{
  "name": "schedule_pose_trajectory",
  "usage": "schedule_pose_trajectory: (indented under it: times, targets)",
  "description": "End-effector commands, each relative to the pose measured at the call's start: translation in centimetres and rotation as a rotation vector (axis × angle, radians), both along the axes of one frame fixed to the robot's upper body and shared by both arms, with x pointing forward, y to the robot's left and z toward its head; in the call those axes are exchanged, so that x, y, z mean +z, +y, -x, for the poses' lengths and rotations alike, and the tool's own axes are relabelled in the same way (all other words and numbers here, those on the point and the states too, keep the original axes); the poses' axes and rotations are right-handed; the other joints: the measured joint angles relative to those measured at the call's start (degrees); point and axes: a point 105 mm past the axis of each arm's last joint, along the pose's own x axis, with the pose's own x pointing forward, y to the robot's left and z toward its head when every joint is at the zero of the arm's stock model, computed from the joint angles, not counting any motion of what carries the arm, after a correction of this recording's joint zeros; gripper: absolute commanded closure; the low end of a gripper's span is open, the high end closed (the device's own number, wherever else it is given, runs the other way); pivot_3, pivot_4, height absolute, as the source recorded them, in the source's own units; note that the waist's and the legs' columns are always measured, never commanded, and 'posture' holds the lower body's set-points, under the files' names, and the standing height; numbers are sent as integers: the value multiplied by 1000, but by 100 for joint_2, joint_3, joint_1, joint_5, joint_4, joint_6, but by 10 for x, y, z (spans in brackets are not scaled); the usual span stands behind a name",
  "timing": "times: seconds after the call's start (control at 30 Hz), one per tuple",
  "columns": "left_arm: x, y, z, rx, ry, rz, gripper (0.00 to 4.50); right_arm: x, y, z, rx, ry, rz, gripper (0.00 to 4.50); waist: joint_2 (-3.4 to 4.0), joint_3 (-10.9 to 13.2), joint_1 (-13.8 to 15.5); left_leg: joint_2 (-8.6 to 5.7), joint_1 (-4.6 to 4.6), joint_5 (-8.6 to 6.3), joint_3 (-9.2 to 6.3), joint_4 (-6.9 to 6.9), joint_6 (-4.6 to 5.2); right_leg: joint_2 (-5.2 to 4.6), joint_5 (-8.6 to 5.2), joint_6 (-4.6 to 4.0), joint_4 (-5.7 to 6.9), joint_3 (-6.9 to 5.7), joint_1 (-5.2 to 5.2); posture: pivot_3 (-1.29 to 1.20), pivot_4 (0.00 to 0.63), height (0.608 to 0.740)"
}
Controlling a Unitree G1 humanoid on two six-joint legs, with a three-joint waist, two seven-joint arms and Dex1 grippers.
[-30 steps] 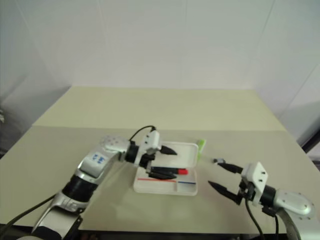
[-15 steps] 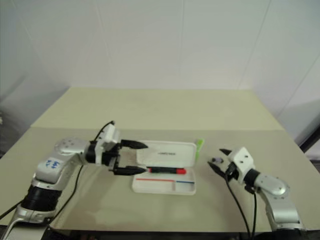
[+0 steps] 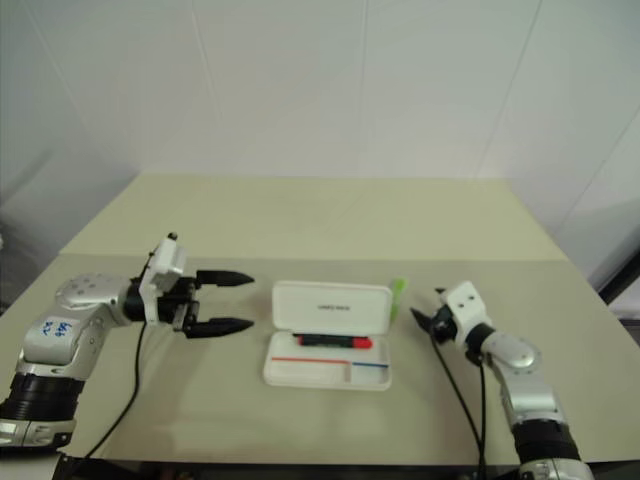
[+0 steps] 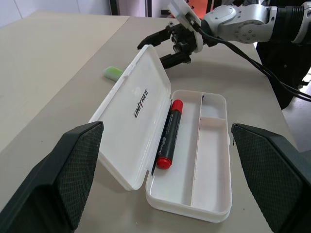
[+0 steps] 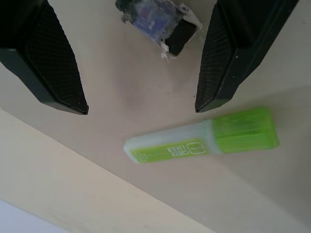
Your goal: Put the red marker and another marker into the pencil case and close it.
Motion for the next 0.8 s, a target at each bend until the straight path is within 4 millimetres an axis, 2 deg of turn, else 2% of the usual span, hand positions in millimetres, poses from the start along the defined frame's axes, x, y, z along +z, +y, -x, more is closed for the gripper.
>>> schedule_pose_trajectory:
  times: [0.03, 0.17, 0.4, 0.5, 0.8]
  targets:
    - [10, 4, 5, -10, -39, 25, 8, 9, 7, -4, 13, -36, -41, 0, 0, 0, -3, 0, 0, 0, 0, 0, 0, 0, 0, 0, 1, 0, 0, 0, 150, 740]
    - [8, 5, 7, -19, -26, 26, 8, 5, 18, -6, 40, -20, -67, 0, 0, 0, -30, 0, 0, 0, 0, 2, 0, 0, 0, 0, 4, 0, -1, 0, 150, 740]
    - [7, 9, 9, -21, -26, 28, 8, 8, 36, -16, 58, -30, -141, 0, 1, 1, -142, 1, 2, 0, 0, 1, 0, 1, 0, 0, 9, 1, -3, 0, 150, 740]
    - [12, 8, 10, -19, -62, 56, 8, 7, 45, -20, 60, -19, -169, 0, 1, 1, -141, 3, 2, 0, -1, -1, -1, 2, -1, -1, 10, 0, -5, 0, 150, 740]
    - [13, 8, 12, -15, -81, 77, 8, -1, 60, -29, 29, 20, -225, 0, 1, 1, -153, 4, 4, 0, 0, -1, -1, 2, -1, -2, 13, 1, -5, 0, 150, 740]
